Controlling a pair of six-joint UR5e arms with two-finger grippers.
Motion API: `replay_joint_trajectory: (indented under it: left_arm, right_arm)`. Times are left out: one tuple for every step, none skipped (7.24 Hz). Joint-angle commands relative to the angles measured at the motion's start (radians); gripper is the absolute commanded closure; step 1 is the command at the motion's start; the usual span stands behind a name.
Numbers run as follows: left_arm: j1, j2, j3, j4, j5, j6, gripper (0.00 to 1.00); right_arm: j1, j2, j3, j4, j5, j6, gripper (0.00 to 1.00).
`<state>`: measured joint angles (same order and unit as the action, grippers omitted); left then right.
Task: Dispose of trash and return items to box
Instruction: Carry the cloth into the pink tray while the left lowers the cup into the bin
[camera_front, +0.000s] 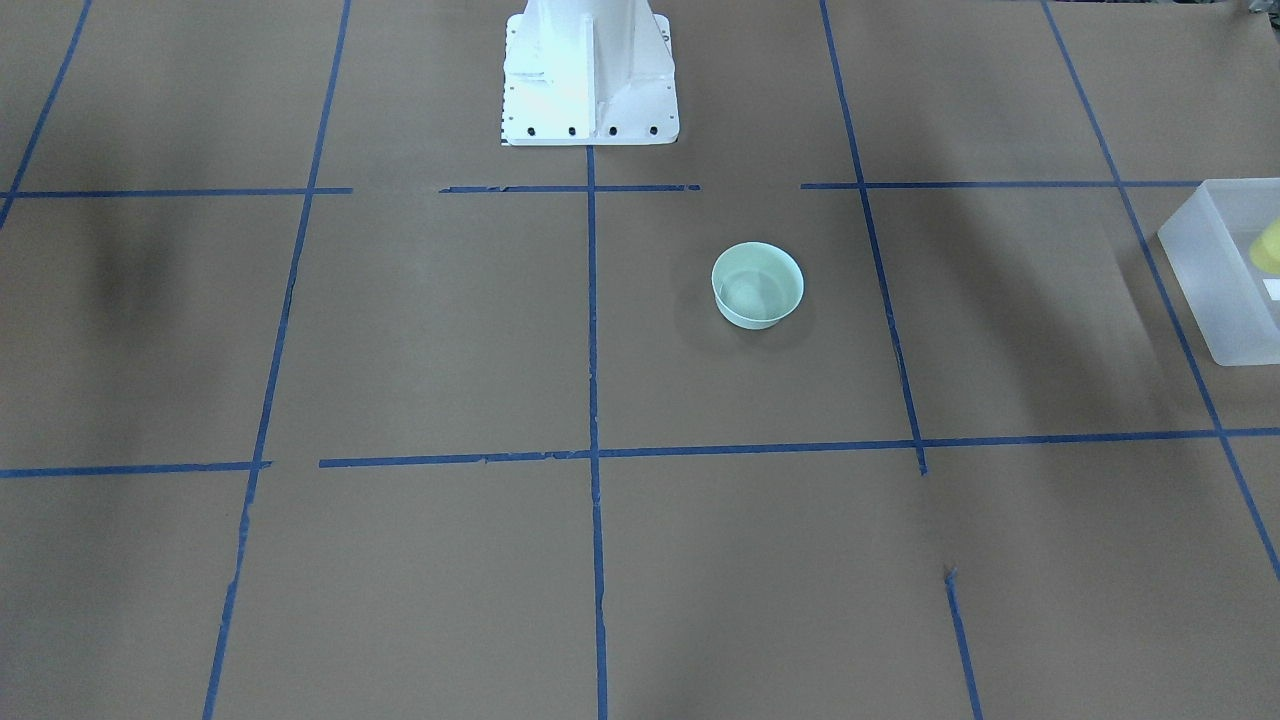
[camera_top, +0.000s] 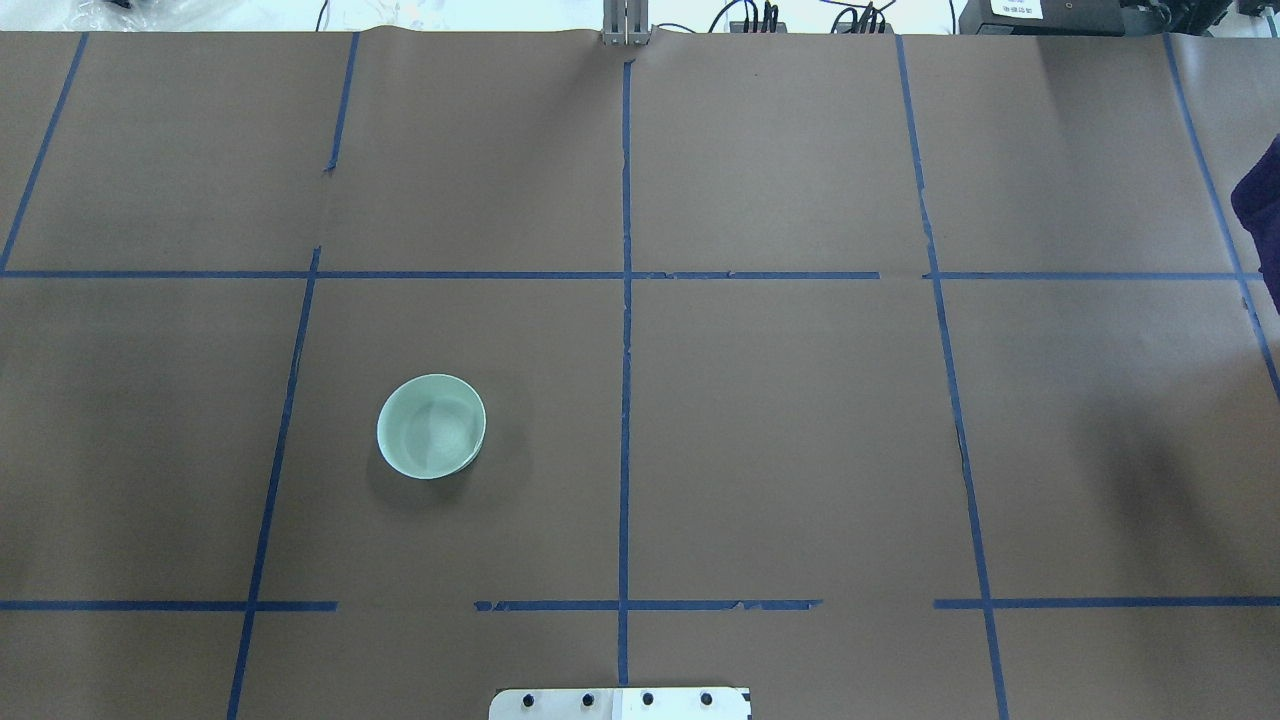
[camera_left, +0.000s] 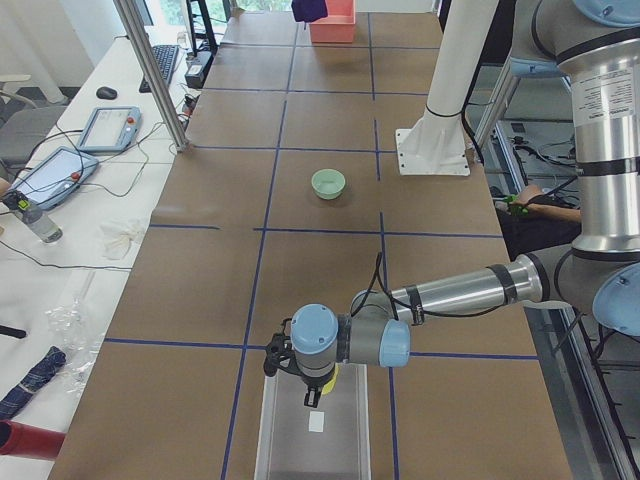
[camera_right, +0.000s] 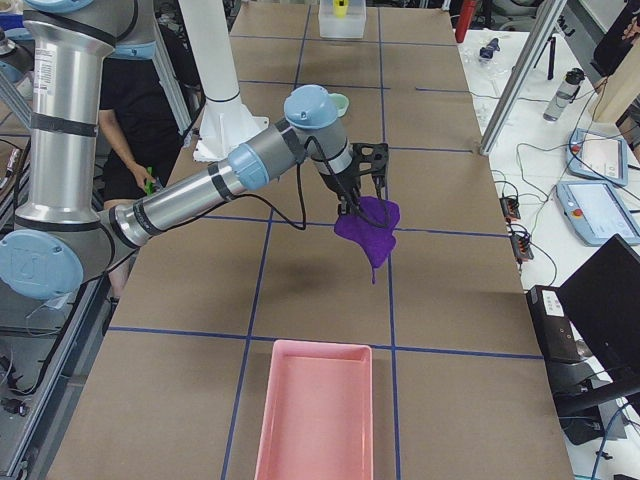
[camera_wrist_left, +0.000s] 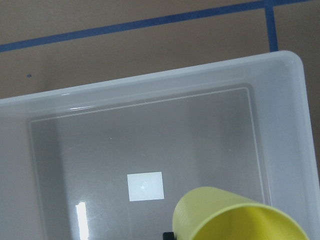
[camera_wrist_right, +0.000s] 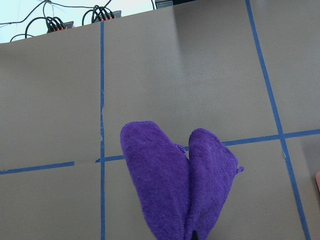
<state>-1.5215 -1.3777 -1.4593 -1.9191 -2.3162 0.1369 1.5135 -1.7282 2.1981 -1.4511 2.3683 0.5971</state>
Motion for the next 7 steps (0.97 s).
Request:
replay_joint_trajectory:
  left_arm:
    - [0.067,-0.003,0.039,-0.086,-0.032,-0.035,1.0]
    - [0.07,-0.004,0.048,-0.089,-0.032,-0.036,1.0]
    - [0.07,-0.012,0.06,-0.09,-0.032,-0.034,1.0]
    - [0.07,-0.018,0.066,-0.095,-0.032,-0.033,0.39]
    - [0.072,-0.021,0.066,-0.145,-0.028,-0.028,0.22]
    - [0.072,-0.02,0.063,-0.19,-0.026,-0.031,0.0]
    - [0.07,-0.021,0.03,-0.186,-0.028,-0.033,0.0]
  right_arm:
    - [0.083,-0.048,-0.008,0.0,0.009,-0.132,1.0]
    - [0.097,-0.06,-0.008,-0.002,0.003,-0.164,1.0]
    - [0.102,-0.066,-0.008,-0.002,0.0,-0.168,1.0]
    - [0.117,-0.079,-0.017,0.0,-0.003,-0.209,1.0]
    - [0.146,-0.092,-0.026,-0.002,-0.029,-0.293,1.0]
    - [0.169,-0.111,-0.032,-0.002,-0.061,-0.343,1.0]
    - [0.209,-0.119,-0.053,-0.002,-0.066,-0.411,1.0]
